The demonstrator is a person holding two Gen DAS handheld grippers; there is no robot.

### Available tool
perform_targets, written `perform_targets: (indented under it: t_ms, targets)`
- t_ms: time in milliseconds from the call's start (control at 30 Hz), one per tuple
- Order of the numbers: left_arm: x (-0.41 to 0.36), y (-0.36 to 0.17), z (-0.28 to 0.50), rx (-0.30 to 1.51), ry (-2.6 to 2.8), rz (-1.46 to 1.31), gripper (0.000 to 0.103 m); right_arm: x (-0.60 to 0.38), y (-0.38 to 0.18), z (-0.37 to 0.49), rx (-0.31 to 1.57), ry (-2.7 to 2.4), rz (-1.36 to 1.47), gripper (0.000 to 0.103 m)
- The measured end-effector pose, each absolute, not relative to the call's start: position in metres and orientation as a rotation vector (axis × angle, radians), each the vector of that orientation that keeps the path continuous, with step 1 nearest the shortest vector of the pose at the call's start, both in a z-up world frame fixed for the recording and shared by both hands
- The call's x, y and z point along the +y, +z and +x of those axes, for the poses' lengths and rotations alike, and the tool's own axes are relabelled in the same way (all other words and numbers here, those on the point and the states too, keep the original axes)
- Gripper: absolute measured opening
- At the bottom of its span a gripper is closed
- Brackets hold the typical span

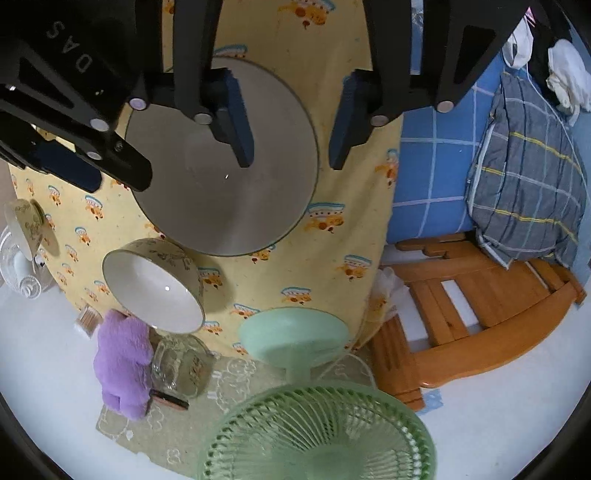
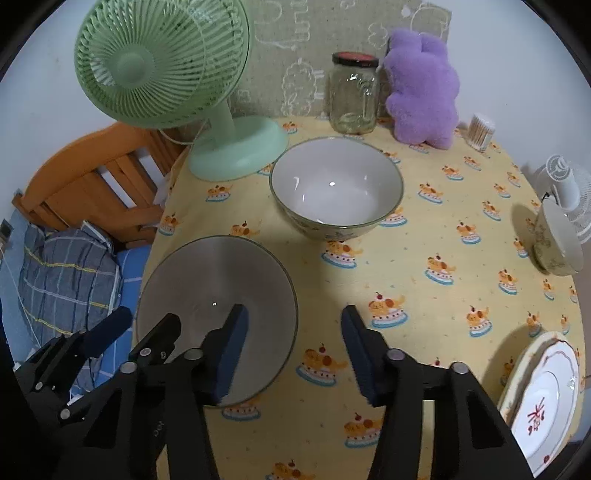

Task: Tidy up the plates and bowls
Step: 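Move both grippers to the rim of the grey-rimmed glass plate and close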

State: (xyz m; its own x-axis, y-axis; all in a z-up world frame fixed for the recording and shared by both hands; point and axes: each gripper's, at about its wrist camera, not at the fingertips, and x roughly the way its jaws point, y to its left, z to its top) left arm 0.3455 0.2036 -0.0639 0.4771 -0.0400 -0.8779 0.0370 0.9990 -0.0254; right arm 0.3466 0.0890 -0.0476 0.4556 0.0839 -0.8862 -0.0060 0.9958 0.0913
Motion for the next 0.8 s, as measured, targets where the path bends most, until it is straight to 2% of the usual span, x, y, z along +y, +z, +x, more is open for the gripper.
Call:
perform_targets:
  t_ms: [333,800]
  targets:
    - [0.201,-0.077,0.361,1.094,-0.031,-0.005,0.032,0.097,-0.066,0.369,1.124,0.078,0.057,0.026]
    - [0.194,-0.073,0.356,1.132,-0.038,-0.001,0.031,0.094,-0.062,0.364,1.156,0.060,0.033,0.025]
